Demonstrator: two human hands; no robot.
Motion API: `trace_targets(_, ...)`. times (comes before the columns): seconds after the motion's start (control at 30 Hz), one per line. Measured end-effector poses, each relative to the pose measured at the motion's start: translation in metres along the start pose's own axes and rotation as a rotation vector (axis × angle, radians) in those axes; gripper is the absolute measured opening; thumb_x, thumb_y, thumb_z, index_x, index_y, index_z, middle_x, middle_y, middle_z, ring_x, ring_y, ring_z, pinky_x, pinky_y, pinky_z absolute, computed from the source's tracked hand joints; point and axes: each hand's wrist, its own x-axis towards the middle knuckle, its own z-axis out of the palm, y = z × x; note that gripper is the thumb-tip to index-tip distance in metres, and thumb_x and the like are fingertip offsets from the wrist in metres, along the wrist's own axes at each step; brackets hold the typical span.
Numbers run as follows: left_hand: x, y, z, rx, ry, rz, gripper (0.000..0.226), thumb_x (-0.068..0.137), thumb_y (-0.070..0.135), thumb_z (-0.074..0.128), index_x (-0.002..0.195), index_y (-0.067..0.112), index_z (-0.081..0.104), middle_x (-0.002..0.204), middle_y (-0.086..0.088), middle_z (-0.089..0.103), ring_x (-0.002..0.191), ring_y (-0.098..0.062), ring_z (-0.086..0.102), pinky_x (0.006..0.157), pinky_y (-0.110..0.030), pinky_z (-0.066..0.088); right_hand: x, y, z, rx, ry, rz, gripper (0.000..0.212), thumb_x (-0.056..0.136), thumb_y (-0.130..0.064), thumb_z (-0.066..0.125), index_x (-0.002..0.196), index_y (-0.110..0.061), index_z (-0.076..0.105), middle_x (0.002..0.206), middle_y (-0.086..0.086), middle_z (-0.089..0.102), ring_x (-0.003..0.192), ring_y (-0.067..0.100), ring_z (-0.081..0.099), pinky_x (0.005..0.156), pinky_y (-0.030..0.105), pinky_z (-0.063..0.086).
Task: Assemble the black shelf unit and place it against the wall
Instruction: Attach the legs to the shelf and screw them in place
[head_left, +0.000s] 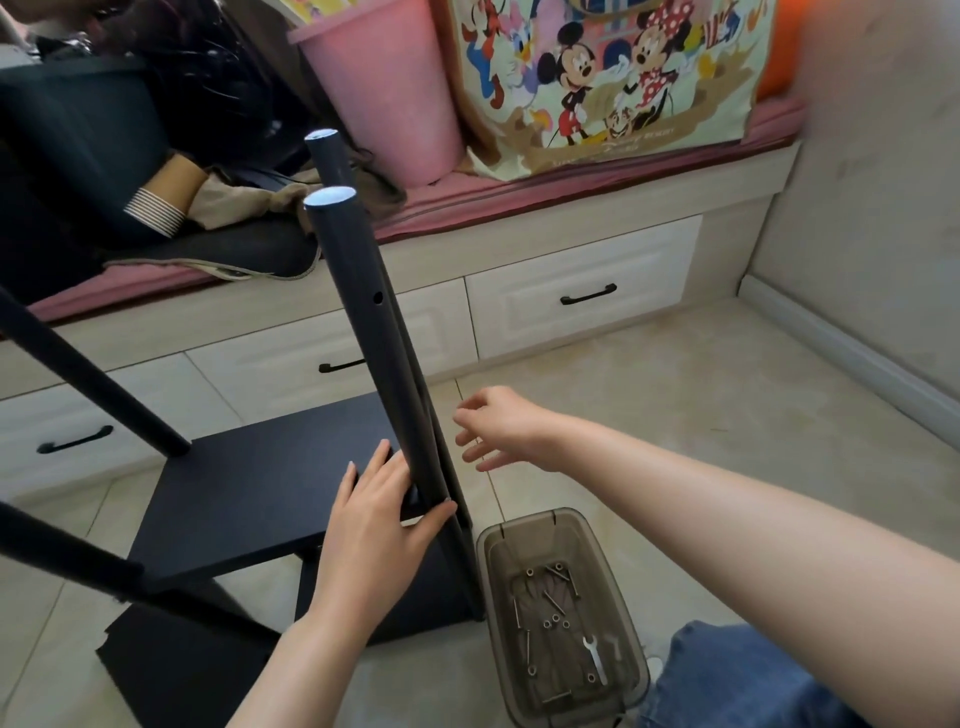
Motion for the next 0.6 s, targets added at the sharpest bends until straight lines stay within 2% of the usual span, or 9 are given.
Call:
trace_targets(0.17,-0.003,0.000,0.001,-0.013,0.018,0.032,0.062,0.089,0.037,0.073,0.146,0.030,0.051,0.147,0.020,0.041,0.151,-0.013,0.027,0.122,-0.033,0.007,0.016,-0.012,0.009,0.191,-0.024,0.056,0.050,0.105,-0.033,0.043,0.147,-0.007,0.035,0.115,0.015,0.064,0.098,0.029,0.070,0.083,0.039,0.060)
trace_targets(0.23,-0.003,-0.001,0.001,-0.015,0.010,0.033,0.061,0.090,0.038,0.071,0.146,0.030,0.050,0.150,0.019,0.043,0.152,-0.011,0.025,0.123,-0.032,0.006,0.023,-0.016,0.013,0.241,-0.060,0.084,0.053,0.105,-0.039,0.042,0.147,-0.007,0.034,0.117,0.019,0.063,0.101,0.033,0.069,0.090,0.046,0.058)
trace_targets(0.33,-0.003,-0.001,0.001,-0.022,0.003,0.029,0.060,0.090,0.039,0.071,0.146,0.030,0.051,0.151,0.014,0.048,0.152,-0.012,0.025,0.123,-0.034,0.008,0.028,-0.027,0.015,0.366,-0.131,0.171,0.066,0.100,-0.061,0.034,0.147,-0.014,0.033,0.108,0.018,0.062,0.099,0.036,0.066,0.083,0.050,0.059)
trace_targets(0.4,-0.004,-0.001,0.001,-0.026,0.008,0.027,0.059,0.089,0.038,0.072,0.145,0.030,0.052,0.150,0.013,0.050,0.152,-0.013,0.026,0.123,-0.035,0.010,0.032,-0.036,0.011,0.359,-0.184,0.215,0.080,0.091,-0.077,0.028,0.149,-0.022,0.031,0.120,0.022,0.058,0.104,0.039,0.063,0.082,0.052,0.057)
trace_targets(0.47,-0.004,-0.002,0.001,-0.022,0.008,0.028,0.058,0.089,0.039,0.072,0.144,0.029,0.054,0.149,0.012,0.051,0.151,-0.013,0.027,0.123,-0.036,0.011,0.035,-0.044,0.008,0.344,-0.252,0.249,0.093,0.082,-0.088,0.024,0.151,-0.025,0.028,0.139,0.027,0.048,0.117,0.044,0.057,0.091,0.058,0.053)
trace_targets(0.53,-0.004,-0.002,0.001,-0.020,0.005,0.026,0.058,0.089,0.039,0.073,0.143,0.029,0.055,0.150,0.012,0.051,0.151,-0.014,0.027,0.124,-0.037,0.012,0.037,-0.051,0.008,0.315,-0.296,0.278,0.105,0.074,-0.094,0.023,0.153,-0.024,0.026,0.145,0.028,0.043,0.124,0.047,0.052,0.094,0.059,0.051)
trace_targets(0.6,-0.004,-0.002,0.000,-0.019,0.002,0.023,0.057,0.089,0.040,0.072,0.142,0.029,0.055,0.150,0.012,0.050,0.151,-0.013,0.028,0.124,-0.037,0.012,0.038,-0.056,0.011,0.269,-0.299,0.304,0.113,0.071,-0.096,0.023,0.154,-0.018,0.026,0.144,0.027,0.043,0.124,0.047,0.052,0.088,0.058,0.052)
